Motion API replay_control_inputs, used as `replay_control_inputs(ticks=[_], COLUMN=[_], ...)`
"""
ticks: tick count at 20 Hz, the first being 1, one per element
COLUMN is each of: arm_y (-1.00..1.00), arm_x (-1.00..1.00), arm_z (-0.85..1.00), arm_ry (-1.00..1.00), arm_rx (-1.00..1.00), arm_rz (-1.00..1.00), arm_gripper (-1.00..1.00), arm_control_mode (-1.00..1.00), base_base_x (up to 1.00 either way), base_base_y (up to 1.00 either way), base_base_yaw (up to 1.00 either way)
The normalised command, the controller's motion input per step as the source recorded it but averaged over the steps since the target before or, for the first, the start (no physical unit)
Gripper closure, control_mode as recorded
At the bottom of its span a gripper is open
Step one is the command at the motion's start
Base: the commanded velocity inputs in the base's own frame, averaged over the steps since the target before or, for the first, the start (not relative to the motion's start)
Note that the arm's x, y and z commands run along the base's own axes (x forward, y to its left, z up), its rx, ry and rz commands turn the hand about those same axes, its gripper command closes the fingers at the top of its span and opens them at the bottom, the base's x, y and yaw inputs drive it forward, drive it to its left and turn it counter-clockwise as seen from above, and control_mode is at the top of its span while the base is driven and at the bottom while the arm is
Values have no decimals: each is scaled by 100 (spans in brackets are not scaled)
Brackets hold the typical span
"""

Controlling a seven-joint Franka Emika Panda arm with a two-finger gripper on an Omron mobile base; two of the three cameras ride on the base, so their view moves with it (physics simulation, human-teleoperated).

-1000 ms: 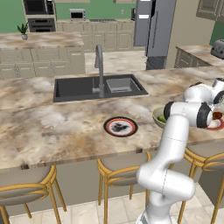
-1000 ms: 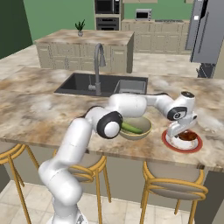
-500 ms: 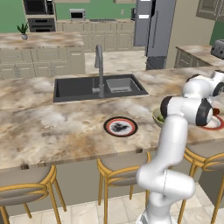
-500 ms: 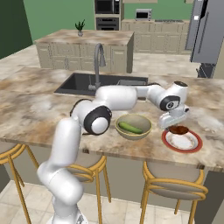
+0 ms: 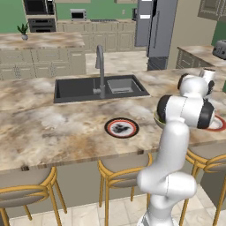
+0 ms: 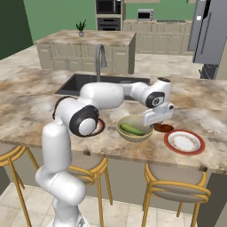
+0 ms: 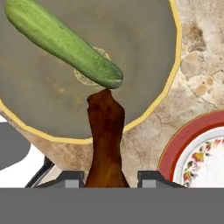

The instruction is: Pick the chicken drumstick and cucumber from their plates and place them in the bowl. Then put the bowl in the fridge.

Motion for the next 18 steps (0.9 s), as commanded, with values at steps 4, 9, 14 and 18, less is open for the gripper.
replay_control_inputs(ticks=[4, 9, 14, 18], arm_y=[69, 53, 42, 23], arm_x=[10, 31, 32, 32], arm_z=[0, -3, -8, -24], arm_ry=[0, 0, 0, 0], arm_rx=[0, 4, 6, 10], arm_rz=[-9, -11, -10, -13], arm_gripper=[100, 100, 100, 100], arm_control_mode=[-100, -100, -100, -100], base_base_x=[0, 0, 0, 0], base_base_y=[0, 0, 0, 0], base_base_yaw=[0, 0, 0, 0])
